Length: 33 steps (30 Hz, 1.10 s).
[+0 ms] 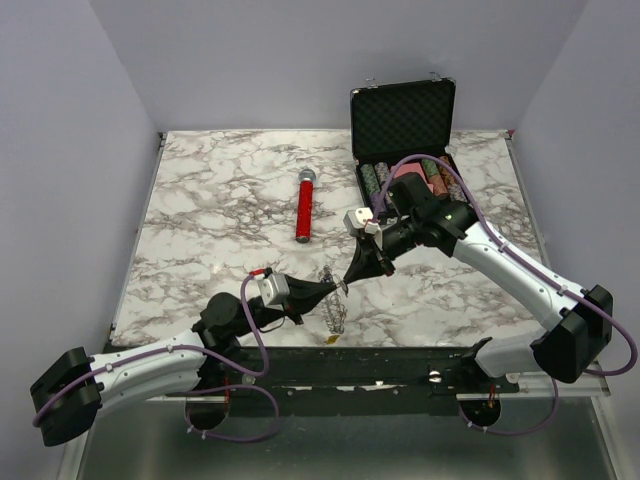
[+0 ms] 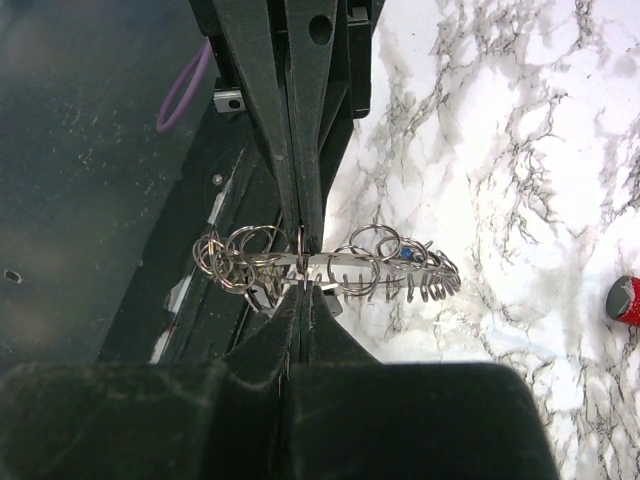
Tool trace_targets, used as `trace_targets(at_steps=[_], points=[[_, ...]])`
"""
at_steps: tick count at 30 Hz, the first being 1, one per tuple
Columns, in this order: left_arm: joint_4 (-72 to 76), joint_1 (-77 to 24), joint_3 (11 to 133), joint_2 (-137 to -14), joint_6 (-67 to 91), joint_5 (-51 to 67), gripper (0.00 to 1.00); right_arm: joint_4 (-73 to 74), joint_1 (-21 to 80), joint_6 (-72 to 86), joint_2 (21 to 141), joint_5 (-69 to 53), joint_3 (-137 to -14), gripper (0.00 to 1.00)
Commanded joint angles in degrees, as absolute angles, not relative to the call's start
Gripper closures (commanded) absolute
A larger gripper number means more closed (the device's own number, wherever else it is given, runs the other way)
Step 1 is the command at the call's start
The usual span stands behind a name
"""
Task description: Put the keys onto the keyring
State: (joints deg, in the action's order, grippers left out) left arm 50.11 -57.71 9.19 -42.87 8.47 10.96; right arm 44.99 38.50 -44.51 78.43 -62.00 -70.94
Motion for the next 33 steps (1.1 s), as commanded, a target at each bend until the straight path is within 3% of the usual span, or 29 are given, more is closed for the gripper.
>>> trace_targets(at_steps=[1, 12, 26, 33], points=[[54.23, -57.39, 9.32, -42.71, 9.14, 11.34, 1.0, 44.56, 38.14, -44.3, 77.96, -64.25, -70.31, 1.0], [54.93, -57.04, 7.04, -40.52, 7.56, 12.48, 1.0, 46.49, 38.06, -46.31, 77.26, -63.1, -71.19, 1.0], [58.46, -51.24, 5.62, -38.49, 6.42, 28.82, 1.0, 60.29, 38.06, -67.49, 78.31, -68.47, -72.95, 1.0], [56.95, -51.24, 8.35, -41.83, 5.45, 30.68, 1.0, 56.61, 38.14, -62.32, 79.72, -64.95, -74.35, 1.0]])
